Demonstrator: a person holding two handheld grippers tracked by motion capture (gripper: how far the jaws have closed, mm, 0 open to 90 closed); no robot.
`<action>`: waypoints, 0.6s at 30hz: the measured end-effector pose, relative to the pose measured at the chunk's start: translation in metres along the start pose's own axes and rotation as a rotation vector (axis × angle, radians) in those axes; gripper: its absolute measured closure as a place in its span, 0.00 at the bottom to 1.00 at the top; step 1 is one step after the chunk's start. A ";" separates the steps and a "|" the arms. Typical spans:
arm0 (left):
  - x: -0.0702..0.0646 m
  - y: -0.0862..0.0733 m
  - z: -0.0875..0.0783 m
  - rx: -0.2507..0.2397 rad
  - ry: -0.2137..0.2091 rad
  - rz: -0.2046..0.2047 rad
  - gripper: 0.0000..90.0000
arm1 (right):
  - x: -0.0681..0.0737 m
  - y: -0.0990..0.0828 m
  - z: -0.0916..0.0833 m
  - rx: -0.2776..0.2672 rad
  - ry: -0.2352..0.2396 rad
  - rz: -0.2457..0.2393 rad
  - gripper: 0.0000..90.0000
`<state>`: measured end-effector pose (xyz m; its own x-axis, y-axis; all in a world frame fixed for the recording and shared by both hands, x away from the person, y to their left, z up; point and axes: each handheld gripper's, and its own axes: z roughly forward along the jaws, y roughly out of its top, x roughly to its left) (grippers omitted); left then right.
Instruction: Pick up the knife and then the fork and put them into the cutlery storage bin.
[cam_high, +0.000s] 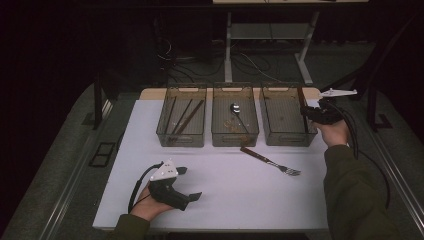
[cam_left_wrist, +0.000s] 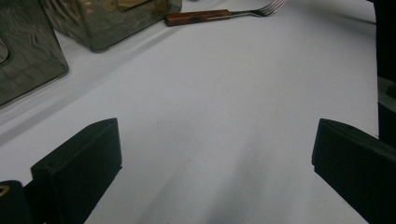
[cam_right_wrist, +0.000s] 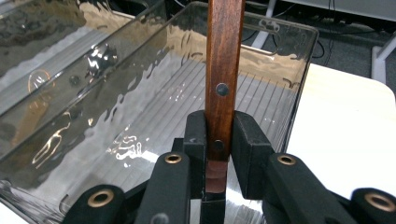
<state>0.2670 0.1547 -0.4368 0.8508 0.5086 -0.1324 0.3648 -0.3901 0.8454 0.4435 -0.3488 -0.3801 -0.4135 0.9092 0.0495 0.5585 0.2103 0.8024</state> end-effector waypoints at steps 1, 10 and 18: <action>0.000 0.000 0.000 0.000 0.000 0.001 0.01 | 0.000 0.000 0.001 0.002 -0.001 0.000 0.85; 0.000 0.000 0.000 0.000 0.000 -0.001 0.00 | 0.002 -0.001 0.007 0.026 -0.006 -0.022 0.85; 0.000 0.000 0.000 0.000 0.000 0.000 0.01 | 0.004 0.000 0.011 0.026 -0.014 0.002 0.56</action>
<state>0.2672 0.1549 -0.4368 0.8508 0.5086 -0.1322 0.3648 -0.3906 0.8452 0.4502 -0.3413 -0.3861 -0.4021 0.9146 0.0426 0.5780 0.2175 0.7865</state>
